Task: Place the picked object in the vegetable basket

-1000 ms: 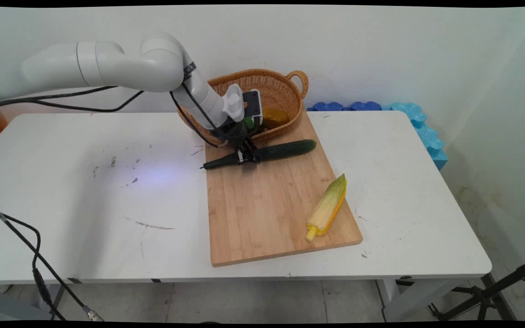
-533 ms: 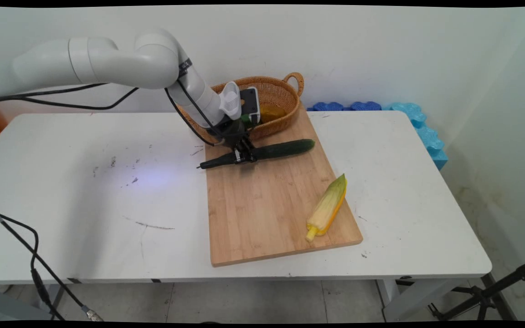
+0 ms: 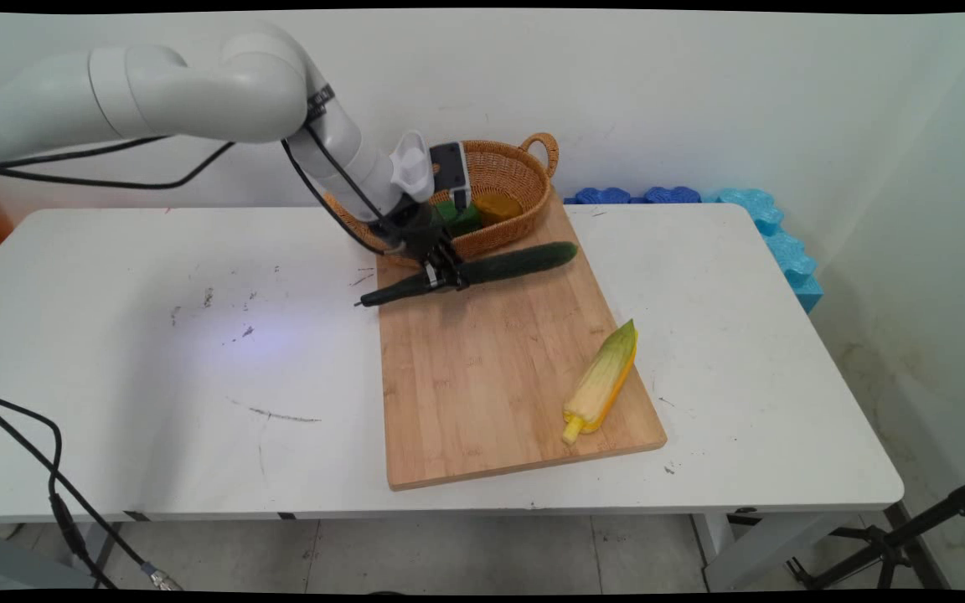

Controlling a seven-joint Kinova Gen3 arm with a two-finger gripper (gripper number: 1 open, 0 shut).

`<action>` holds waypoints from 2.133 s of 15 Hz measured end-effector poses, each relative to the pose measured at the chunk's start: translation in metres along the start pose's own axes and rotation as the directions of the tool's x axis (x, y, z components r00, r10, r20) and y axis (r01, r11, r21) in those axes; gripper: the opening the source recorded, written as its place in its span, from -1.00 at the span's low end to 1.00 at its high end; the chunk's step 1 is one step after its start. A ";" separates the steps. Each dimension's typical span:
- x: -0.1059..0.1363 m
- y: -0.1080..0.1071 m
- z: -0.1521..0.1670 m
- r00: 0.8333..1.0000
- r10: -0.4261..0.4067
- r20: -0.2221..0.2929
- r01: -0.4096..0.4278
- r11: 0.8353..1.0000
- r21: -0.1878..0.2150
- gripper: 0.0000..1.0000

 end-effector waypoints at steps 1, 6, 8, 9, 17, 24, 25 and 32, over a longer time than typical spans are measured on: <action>0.002 -0.003 -0.005 1.000 -0.005 -0.005 0.005 1.000 0.005 -1.00; 0.015 -0.034 -0.030 0.999 -0.026 -0.035 0.028 0.998 0.055 -1.00; 0.017 -0.050 -0.037 0.999 -0.026 -0.041 0.029 0.996 0.081 -1.00; 0.018 -0.059 -0.040 0.999 -0.023 -0.041 0.027 0.995 0.095 -1.00; 0.014 -0.131 -0.041 0.998 0.061 -0.005 -0.059 0.980 0.190 -1.00; 0.000 -0.168 -0.018 0.983 0.177 0.042 -0.182 0.966 0.186 -1.00; -0.002 -0.171 -0.014 0.980 0.195 0.045 -0.200 0.963 0.180 -1.00; -0.012 -0.184 0.005 0.964 0.260 0.050 -0.264 0.953 0.149 1.00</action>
